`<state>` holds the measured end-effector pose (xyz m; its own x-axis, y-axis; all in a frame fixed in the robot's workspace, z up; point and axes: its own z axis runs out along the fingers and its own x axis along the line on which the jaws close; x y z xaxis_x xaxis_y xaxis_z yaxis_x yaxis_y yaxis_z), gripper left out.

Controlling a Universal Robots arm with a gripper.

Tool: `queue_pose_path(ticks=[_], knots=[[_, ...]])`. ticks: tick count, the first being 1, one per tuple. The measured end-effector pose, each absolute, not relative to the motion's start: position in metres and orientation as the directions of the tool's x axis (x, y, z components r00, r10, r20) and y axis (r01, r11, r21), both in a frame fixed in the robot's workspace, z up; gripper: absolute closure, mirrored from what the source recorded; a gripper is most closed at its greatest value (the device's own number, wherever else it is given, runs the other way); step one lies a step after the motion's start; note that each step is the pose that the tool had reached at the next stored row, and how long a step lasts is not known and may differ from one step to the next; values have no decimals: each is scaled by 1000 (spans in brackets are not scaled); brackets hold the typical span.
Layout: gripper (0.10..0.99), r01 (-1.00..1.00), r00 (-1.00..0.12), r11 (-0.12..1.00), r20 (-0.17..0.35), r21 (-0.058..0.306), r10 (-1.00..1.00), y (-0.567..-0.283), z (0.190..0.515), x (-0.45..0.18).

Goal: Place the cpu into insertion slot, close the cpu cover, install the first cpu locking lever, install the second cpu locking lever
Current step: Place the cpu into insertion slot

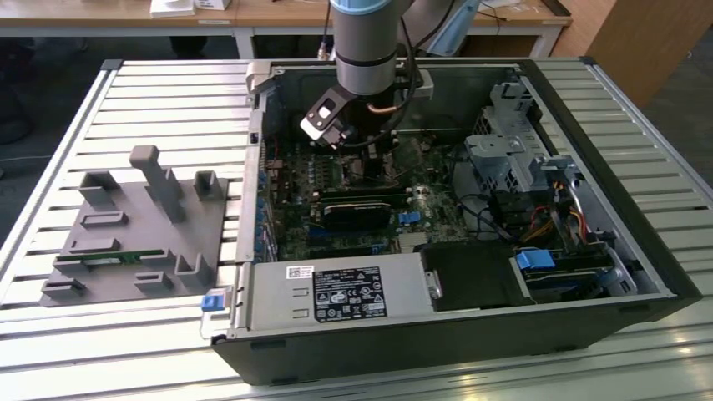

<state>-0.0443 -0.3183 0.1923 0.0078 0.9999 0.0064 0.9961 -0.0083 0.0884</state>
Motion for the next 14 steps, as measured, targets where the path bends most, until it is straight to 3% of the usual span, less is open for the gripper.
queue_pose_path(ticks=[10,11,14], knots=[[533,996,8,-8,7,89,1000,-318,192,-44],[475,996,8,-8,7,89,1000,-318,192,-44],[475,996,8,-8,7,89,1000,-318,192,-44]])
